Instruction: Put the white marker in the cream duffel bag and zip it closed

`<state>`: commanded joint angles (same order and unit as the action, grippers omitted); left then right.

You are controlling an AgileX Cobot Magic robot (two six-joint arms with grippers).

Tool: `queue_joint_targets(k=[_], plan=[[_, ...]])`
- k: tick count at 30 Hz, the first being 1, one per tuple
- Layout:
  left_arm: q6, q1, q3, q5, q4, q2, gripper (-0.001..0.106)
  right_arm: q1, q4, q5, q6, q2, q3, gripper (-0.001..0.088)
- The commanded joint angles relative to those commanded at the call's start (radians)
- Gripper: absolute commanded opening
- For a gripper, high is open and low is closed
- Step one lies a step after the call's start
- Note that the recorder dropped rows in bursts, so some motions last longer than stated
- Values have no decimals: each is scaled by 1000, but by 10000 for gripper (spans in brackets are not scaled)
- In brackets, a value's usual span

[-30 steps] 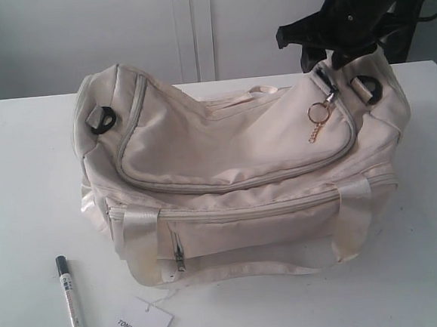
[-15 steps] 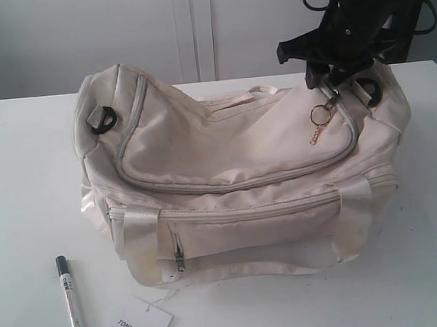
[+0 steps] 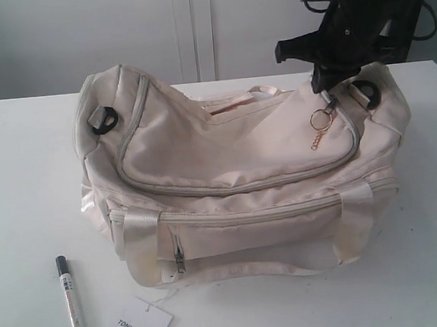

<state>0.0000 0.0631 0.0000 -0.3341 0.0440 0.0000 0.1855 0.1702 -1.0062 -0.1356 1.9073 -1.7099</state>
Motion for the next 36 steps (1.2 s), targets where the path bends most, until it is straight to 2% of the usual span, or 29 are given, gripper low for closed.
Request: queue_joint_targets(k=[17,25,36], plan=[[0,0,0,0,0,0,0,-127,279,-42,2,0,-13,0],[0,0,0,0,0,0,0,-157,387,-47,0,3,-13,0],[0,0,0,0,0,0,0,-157,387,-19,0,3,-13,0]])
